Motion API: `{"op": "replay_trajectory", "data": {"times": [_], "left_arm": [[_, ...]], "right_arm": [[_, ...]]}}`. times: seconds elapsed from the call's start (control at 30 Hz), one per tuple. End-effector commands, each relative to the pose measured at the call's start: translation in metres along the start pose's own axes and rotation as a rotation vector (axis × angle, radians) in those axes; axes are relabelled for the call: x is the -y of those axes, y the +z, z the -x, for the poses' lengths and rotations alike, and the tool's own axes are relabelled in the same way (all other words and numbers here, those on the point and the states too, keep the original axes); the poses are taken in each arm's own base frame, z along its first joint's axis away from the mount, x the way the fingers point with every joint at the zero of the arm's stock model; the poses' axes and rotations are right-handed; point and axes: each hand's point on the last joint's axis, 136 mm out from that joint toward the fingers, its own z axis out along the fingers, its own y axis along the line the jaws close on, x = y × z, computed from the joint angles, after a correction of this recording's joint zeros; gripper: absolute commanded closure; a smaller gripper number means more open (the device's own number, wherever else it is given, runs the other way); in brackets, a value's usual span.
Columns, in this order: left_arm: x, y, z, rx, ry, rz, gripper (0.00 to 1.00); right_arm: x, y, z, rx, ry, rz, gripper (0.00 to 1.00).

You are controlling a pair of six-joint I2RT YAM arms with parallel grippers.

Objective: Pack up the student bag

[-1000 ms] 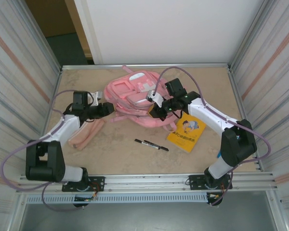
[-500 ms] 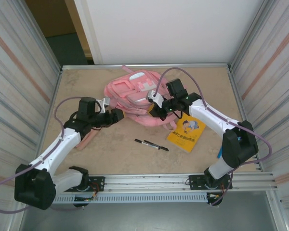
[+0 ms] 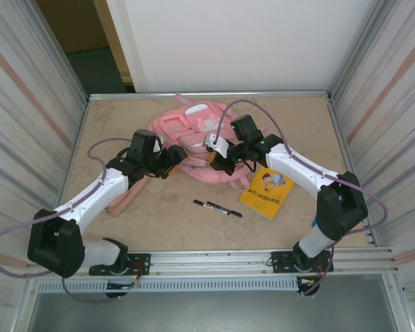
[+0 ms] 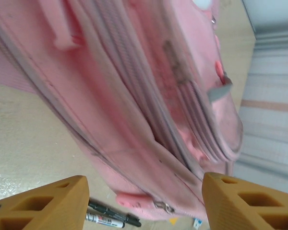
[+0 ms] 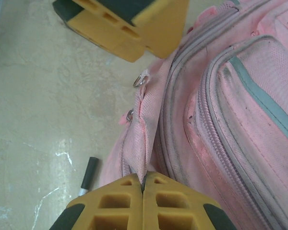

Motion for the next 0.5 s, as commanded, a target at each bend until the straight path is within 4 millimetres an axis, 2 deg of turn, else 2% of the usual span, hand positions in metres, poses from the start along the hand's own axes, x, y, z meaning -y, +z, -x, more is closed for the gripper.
{"op": "replay_trajectory", "data": {"times": [0.0, 0.1, 0.2, 0.3, 0.37, 0.47], "left_arm": [[-0.019, 0.011, 0.007, 0.034, -0.084, 0.074, 0.38], [-0.021, 0.017, 0.013, 0.042, -0.056, 0.109, 0.39], [-0.016, 0.015, 0.034, 0.110, 0.004, 0.139, 0.40], [-0.021, 0.016, 0.049, 0.123, 0.033, 0.209, 0.41], [-0.024, 0.026, 0.050, 0.093, 0.055, 0.224, 0.43], [-0.029, 0.037, 0.046, 0.052, 0.055, 0.240, 0.54]], "right_arm": [[-0.003, -0.009, 0.025, 0.061, -0.096, 0.002, 1.00], [-0.003, -0.008, 0.023, 0.021, -0.136, -0.014, 1.00], [-0.006, -0.006, 0.022, 0.008, -0.173, -0.010, 1.00], [-0.010, -0.007, 0.028, -0.010, -0.200, 0.018, 1.00], [-0.007, -0.006, 0.031, -0.009, -0.214, 0.015, 1.00], [-0.003, -0.007, 0.034, -0.013, -0.223, 0.003, 1.00]]}}
